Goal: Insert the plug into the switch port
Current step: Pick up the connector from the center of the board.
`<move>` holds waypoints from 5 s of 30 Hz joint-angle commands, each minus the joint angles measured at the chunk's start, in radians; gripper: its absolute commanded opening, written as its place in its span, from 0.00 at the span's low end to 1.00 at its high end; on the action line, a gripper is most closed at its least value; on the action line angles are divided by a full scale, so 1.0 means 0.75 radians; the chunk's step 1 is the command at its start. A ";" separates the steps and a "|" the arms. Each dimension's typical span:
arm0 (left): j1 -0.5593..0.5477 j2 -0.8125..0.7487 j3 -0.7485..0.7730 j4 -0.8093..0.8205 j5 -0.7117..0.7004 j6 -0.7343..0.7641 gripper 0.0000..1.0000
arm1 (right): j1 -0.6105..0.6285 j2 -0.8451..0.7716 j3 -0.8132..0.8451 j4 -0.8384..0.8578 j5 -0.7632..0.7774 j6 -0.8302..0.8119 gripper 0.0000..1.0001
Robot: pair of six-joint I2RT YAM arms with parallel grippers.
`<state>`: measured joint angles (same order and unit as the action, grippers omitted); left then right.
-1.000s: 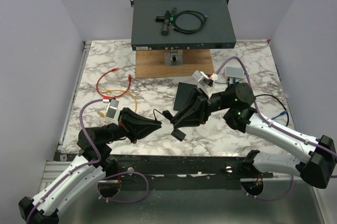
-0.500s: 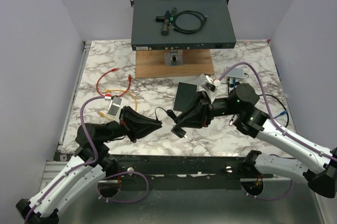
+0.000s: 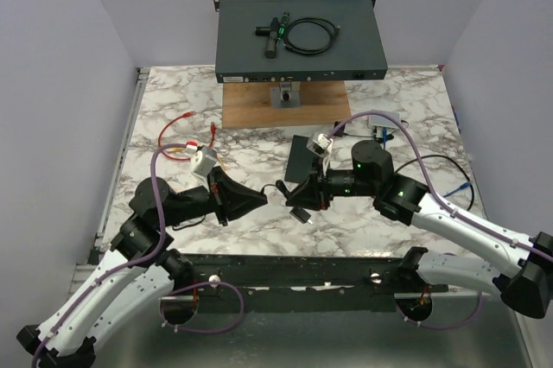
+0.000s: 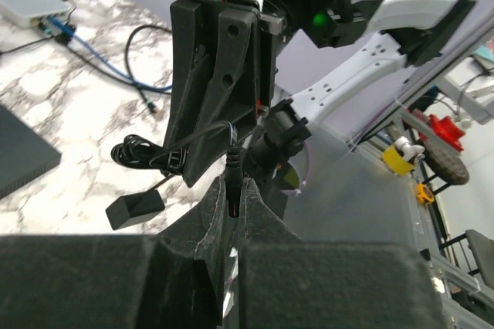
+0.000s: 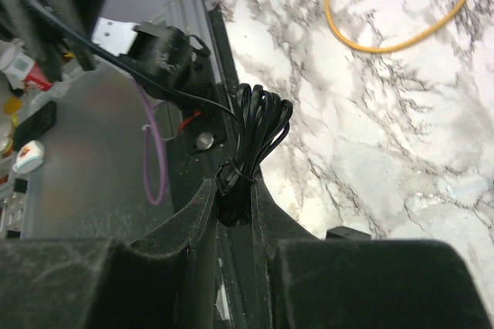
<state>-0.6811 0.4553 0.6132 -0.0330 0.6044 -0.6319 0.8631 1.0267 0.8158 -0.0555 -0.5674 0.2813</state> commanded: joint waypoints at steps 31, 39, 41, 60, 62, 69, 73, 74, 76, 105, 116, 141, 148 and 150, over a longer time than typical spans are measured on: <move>-0.017 0.507 0.603 -1.129 -0.198 0.583 0.00 | 0.009 0.074 0.343 -0.468 0.073 -0.505 0.53; -0.112 0.528 0.642 -1.194 -0.231 0.613 0.00 | 0.011 0.116 0.313 -0.298 -0.177 -0.644 0.54; -0.139 0.530 0.648 -1.195 -0.213 0.621 0.00 | 0.014 0.111 0.279 -0.216 -0.243 -0.642 0.54; -0.239 0.557 0.669 -1.208 -0.235 0.648 0.00 | 0.068 0.277 0.163 0.213 -0.472 -0.465 0.45; -0.239 0.555 0.667 -1.208 -0.236 0.648 0.00 | 0.076 0.287 0.160 0.221 -0.470 -0.463 0.44; -0.242 0.547 0.665 -1.206 -0.249 0.646 0.00 | 0.097 0.317 0.178 0.197 -0.463 -0.461 0.36; -0.243 0.544 0.663 -1.203 -0.252 0.646 0.00 | 0.105 0.324 0.188 0.179 -0.456 -0.469 0.22; -0.243 0.541 0.661 -1.202 -0.252 0.646 0.00 | 0.107 0.325 0.190 0.171 -0.457 -0.474 0.16; -0.244 0.537 0.661 -1.202 -0.255 0.646 0.00 | 0.112 0.322 0.195 0.162 -0.452 -0.484 0.05; -0.241 0.091 0.360 -0.746 -0.435 0.453 0.70 | 0.120 -0.073 -0.245 0.637 -0.027 -0.114 0.01; -0.241 -0.061 0.070 -0.348 -0.356 0.052 0.61 | 0.119 -0.103 -0.416 1.061 -0.101 0.114 0.01; -0.201 -0.076 -0.033 -0.136 -0.205 -0.210 0.35 | 0.120 0.016 -0.444 1.283 -0.129 0.191 0.01; -0.193 -0.084 -0.036 -0.142 -0.198 -0.211 0.27 | 0.119 0.015 -0.448 1.279 -0.125 0.184 0.01; -0.192 -0.087 -0.036 -0.146 -0.199 -0.211 0.24 | 0.119 0.013 -0.450 1.277 -0.128 0.185 0.01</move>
<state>-0.8345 0.4000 0.5922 -0.1604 0.4271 -0.7799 0.9474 1.0348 0.4900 0.8604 -0.6464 0.4194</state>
